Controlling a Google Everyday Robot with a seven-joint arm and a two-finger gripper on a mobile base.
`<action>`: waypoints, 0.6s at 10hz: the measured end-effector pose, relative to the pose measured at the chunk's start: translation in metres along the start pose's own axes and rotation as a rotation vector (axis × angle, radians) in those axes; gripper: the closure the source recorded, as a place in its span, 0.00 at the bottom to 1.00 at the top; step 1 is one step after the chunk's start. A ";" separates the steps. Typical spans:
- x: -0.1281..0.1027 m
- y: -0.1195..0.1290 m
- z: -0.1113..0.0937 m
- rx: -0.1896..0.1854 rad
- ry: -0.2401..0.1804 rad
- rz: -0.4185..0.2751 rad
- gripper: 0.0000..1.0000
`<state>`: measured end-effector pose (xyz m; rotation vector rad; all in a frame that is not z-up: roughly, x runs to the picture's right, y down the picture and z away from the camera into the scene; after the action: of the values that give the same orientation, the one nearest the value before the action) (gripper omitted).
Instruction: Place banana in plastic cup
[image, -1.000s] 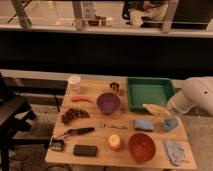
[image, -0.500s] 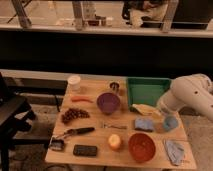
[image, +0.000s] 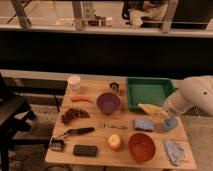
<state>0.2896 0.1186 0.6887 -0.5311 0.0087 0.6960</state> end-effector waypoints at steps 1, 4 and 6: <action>0.003 -0.001 0.000 -0.003 0.002 0.001 0.95; -0.002 -0.002 0.004 -0.024 -0.011 0.019 0.75; 0.013 -0.018 0.015 -0.033 0.005 0.066 0.85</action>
<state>0.3082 0.1227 0.7076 -0.5662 0.0198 0.7602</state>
